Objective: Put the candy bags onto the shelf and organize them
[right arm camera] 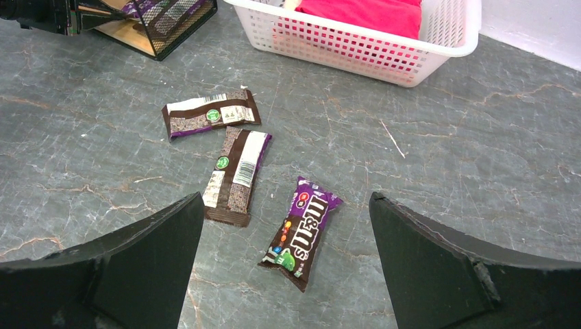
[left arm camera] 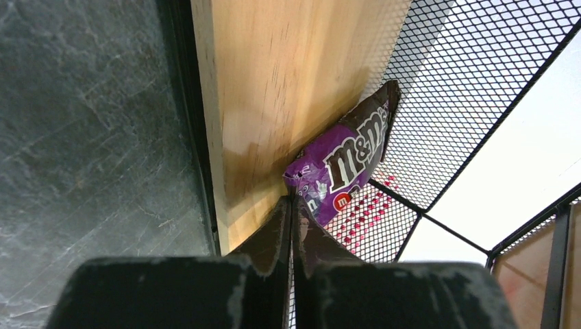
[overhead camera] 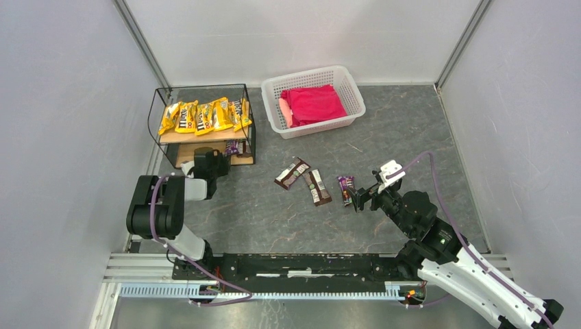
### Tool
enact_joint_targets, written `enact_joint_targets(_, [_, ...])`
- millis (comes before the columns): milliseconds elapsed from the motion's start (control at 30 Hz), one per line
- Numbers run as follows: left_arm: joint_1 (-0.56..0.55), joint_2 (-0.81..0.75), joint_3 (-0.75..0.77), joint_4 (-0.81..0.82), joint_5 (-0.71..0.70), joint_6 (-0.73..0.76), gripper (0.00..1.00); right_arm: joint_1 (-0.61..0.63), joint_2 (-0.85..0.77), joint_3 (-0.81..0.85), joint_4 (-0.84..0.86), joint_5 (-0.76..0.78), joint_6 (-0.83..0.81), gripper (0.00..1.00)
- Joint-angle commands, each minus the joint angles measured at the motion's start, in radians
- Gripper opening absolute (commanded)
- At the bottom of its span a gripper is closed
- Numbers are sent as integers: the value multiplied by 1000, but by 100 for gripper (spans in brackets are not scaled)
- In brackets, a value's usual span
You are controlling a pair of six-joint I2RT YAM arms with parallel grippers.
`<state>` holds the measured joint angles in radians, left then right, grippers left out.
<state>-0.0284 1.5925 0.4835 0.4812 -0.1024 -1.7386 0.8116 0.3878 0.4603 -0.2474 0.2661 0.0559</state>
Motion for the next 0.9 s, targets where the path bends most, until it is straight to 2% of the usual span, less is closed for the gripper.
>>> enact_joint_targets(0, [-3, -61, -16, -15, 3, -50, 26, 6, 4, -2, 53, 4, 2, 98])
enact_joint_targets(100, [-2, -140, -46, -78, -32, -35, 49, 6, 1, -3, 52, -1, 2, 98])
enact_joint_targets(267, [-1, -295, -113, -170, -49, 0, 67, 6, -6, -2, 48, -1, 4, 98])
enact_joint_targets(400, [-1, -439, -165, -255, -18, 81, 74, 6, -15, -2, 46, -1, 3, 98])
enact_joint_targets(567, [-1, -603, -180, -407, 108, 325, 87, 6, -26, -3, 46, -4, 5, 98])
enact_joint_targets(733, [-6, -707, -182, -405, 287, 577, 89, 6, -30, -6, 49, -11, 7, 98])
enact_joint_targets(833, [-41, -733, -176, -405, 346, 626, 90, 6, -27, -8, 54, -21, 10, 98])
enact_joint_targets(867, [-94, -736, -172, -395, 341, 635, 90, 6, -24, -7, 54, -25, 9, 98])
